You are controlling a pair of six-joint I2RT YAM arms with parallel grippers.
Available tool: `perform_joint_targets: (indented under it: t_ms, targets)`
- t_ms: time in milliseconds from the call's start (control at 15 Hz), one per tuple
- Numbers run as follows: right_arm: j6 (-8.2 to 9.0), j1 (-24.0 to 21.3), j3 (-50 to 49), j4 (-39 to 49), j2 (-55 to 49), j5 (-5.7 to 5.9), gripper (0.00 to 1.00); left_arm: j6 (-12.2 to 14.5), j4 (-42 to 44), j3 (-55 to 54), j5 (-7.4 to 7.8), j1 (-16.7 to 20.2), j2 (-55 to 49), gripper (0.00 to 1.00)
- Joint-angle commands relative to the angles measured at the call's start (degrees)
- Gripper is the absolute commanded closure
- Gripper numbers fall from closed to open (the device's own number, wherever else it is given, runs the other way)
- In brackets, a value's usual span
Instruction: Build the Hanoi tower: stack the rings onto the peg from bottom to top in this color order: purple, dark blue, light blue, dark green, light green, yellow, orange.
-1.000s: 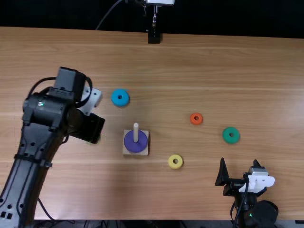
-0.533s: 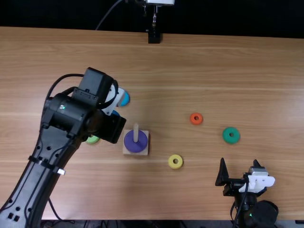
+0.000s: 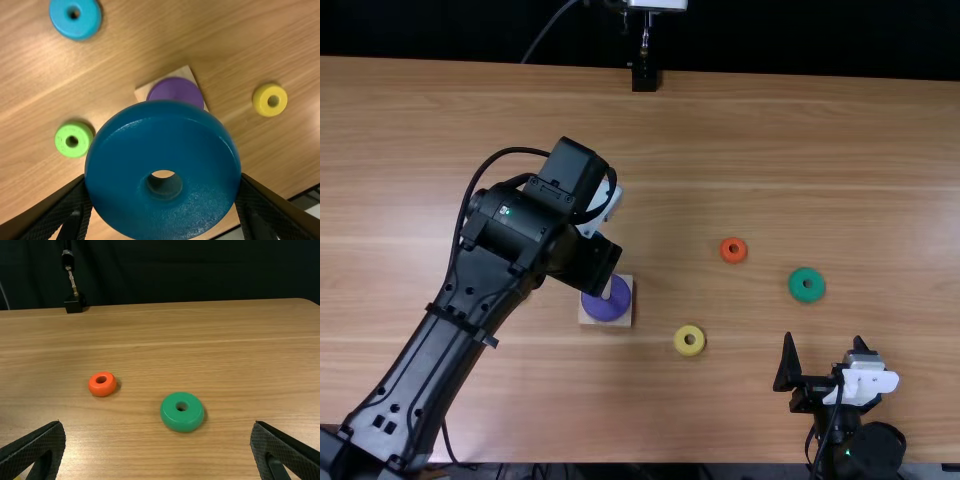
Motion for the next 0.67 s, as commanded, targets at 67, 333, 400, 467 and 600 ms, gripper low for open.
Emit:
perform_joint_targets:
  t_ms: [67,333,400,467,600]
  targets:
    - [-0.17,-0.6,-4.0,-4.0,-0.7,0.0,0.0,-2.5,0.3,2.3,0.33,-2.1,1.5,0.87]
    - [-0.17,-0.6,-4.0,-3.9,-0.7,0.0,0.0,-2.7,0.6,2.5,0.33,-3.8,3.0,0.87]
    - [-0.17,-0.6,-4.0,-3.9,-0.7,0.0,0.0,-2.7,0.6,2.5,0.33,-3.9,3.1,0.87]
    - [-0.17,-0.6,-4.0,-4.0,-0.7,0.0,0.0,-2.6,0.6,2.5,0.33,-4.1,3.6,0.87]
    - [-0.28,-0.6,-4.0,-3.9,-0.7,0.0,0.0,-2.6,0.9,2.5,0.33,-4.2,3.9,0.87]
